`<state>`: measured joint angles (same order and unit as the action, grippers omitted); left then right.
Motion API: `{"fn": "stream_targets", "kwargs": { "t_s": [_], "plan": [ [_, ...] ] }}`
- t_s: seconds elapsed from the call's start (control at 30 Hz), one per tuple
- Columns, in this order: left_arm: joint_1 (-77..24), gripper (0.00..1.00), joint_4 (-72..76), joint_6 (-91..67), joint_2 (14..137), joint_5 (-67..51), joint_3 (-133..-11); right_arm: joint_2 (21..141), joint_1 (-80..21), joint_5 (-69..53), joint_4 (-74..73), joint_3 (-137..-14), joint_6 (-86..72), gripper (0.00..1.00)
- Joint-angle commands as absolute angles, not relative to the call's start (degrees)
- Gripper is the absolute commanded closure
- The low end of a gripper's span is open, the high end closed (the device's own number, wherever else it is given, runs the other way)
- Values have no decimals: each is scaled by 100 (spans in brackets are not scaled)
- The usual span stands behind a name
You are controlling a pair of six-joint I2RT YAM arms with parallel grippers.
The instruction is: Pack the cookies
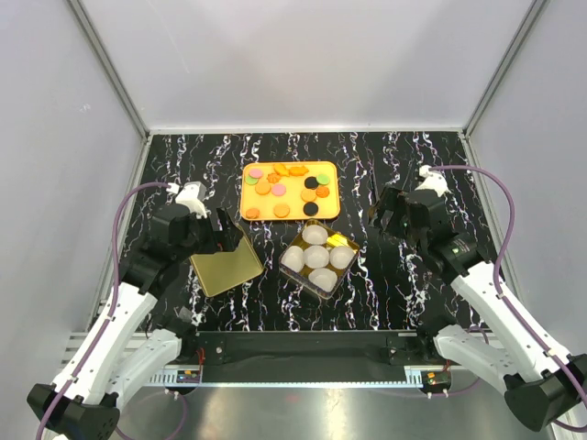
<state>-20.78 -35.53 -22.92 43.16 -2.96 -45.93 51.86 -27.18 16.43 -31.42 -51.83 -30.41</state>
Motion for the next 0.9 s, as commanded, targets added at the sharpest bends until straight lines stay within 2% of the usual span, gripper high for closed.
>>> {"fn": "stream_targets", "kwargs": {
  "t_s": [0.0,0.23,0.37,0.5,0.67,0.87],
  "plan": [
    [-2074,1,-3375,-2241,4254,-431,-4597,5168,-2742,1661,-3243,-5388,-2980,0],
    [-2074,1,-3314,-2250,4298,-554,-4597,5562,-2733,1476,-3085,-5475,-2540,0],
    [-2083,1,-3305,-2250,4324,-624,-4597,6632,-2225,1206,-2998,-5932,-2321,0],
    [-2074,1,-3296,-2241,4298,-677,-4579,7662,-1197,598,-2453,-6204,-2110,0],
    [-2083,1,-3305,-2224,4298,-729,-4570,9058,-1099,1325,-2101,-6758,-1855,0],
    [-2083,1,-3305,-2215,4298,-730,-4561,10282,-1028,1440,-1863,-7294,-1521,0]
  ]
}}
